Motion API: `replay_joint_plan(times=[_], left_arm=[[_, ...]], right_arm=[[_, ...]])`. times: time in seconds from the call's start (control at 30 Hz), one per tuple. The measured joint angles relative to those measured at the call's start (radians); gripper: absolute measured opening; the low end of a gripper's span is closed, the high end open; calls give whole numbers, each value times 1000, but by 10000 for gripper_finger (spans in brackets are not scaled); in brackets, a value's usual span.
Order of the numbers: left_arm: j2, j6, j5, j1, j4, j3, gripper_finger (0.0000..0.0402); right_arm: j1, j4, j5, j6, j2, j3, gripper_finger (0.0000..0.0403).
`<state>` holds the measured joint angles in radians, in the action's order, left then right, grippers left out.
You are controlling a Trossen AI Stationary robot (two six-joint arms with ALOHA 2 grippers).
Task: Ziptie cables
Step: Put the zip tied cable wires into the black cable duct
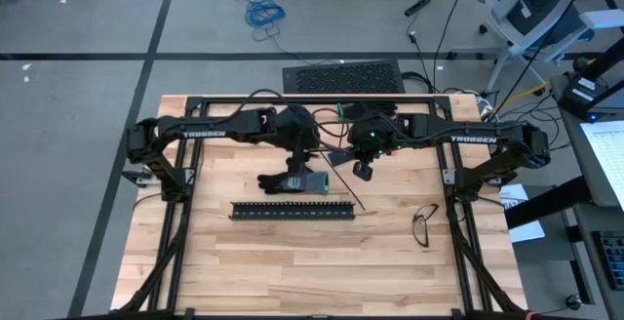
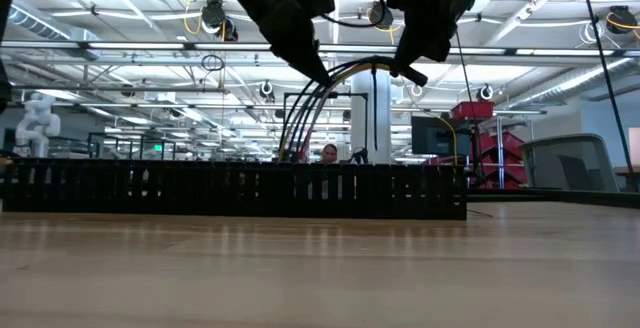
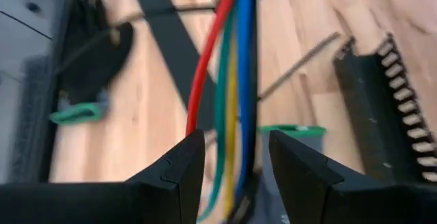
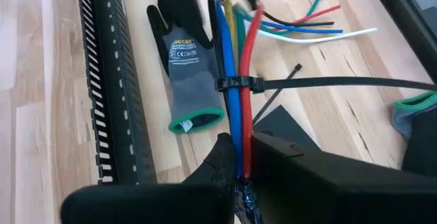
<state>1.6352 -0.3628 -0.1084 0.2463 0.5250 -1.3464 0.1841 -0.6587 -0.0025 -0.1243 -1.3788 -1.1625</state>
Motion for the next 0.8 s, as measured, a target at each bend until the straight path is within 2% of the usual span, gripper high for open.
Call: replay_joint_plan(times=[0.23, 0.4, 0.8], left_arm=[[-1, -47, 36, 8, -2, 0, 162], [-7, -90, 143, 7, -9, 0, 162], [-12, -119, 136, 0, -5, 0, 162]], right_arm=[[0, 15, 0, 6, 0, 0, 15], [0, 33, 0, 5, 0, 0, 15], [0, 62, 0, 10, 1, -1, 15]])
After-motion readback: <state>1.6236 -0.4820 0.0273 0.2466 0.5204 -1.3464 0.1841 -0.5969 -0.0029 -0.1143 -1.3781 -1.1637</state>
